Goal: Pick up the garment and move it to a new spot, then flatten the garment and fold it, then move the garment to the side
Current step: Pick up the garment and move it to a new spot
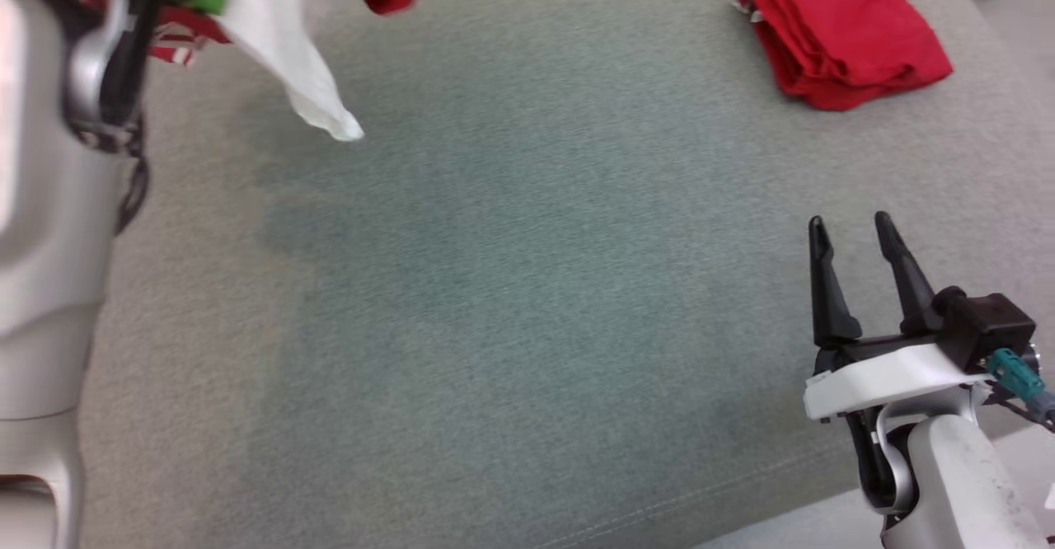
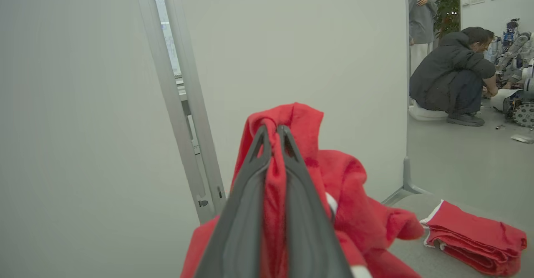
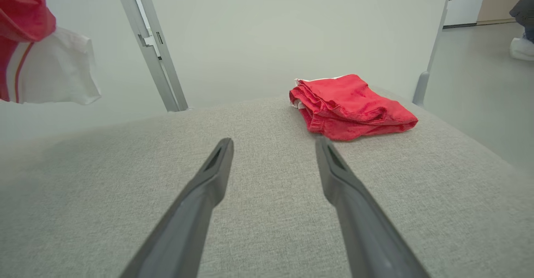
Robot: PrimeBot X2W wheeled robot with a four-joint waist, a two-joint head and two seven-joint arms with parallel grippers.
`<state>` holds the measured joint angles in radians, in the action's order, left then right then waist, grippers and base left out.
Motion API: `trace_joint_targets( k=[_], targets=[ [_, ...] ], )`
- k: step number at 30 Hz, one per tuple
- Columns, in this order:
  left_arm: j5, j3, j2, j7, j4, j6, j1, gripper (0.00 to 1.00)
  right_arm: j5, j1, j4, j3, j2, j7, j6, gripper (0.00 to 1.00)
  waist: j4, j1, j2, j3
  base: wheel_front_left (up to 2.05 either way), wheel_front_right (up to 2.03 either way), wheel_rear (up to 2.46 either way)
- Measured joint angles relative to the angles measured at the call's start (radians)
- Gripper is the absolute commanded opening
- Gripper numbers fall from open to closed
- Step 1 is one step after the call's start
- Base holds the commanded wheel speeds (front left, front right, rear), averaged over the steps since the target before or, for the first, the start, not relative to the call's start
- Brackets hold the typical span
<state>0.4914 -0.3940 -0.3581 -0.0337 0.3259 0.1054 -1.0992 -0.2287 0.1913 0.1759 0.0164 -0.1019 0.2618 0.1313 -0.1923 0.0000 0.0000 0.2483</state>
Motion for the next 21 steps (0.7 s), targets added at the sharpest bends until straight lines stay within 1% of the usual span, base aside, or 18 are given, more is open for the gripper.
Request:
trace_joint_targets(
  k=[3, 6, 11, 16, 21],
  targets=[
    [-0.002, -0.048, 0.038, -0.02, -0.035, 0.001, 0.0, 0.0, -0.007, -0.002, 0.004, 0.012, 0.015, 0.0, 0.0, 1.0, -0.04, 0.0, 0.0, -0.008, 0.0, 0.0, 0.0],
    [-0.004, -0.085, 0.062, -0.034, -0.062, 0.004, 0.009, 0.0, -0.011, -0.002, 0.006, 0.03, 0.028, 0.001, 0.0, 1.0, -0.078, 0.0, 0.0001, -0.012, 0.0, 0.0, 0.0],
    [0.01, -0.129, 0.108, -0.035, -0.068, -0.003, 0.109, 0.0, -0.016, -0.005, 0.007, 0.04, 0.037, 0.001, 0.0, 1.0, -0.129, 0.0, 0.0, -0.015, 0.0, 0.0, 0.0],
    [0.045, -0.148, 0.128, 0.001, -0.017, -0.022, 0.255, 0.0, -0.018, -0.007, 0.01, 0.057, 0.045, 0.001, 0.0, 1.0, -0.156, 0.0, 0.0, -0.009, 0.0, 0.0, 0.0],
    [0.055, -0.169, 0.137, 0.058, 0.061, -0.036, 0.396, 0.0, -0.022, -0.007, 0.017, 0.072, 0.049, 0.001, 0.0, 1.0, -0.16, 0.0, 0.0, -0.002, 0.0, 0.0, 0.0]
  ],
)
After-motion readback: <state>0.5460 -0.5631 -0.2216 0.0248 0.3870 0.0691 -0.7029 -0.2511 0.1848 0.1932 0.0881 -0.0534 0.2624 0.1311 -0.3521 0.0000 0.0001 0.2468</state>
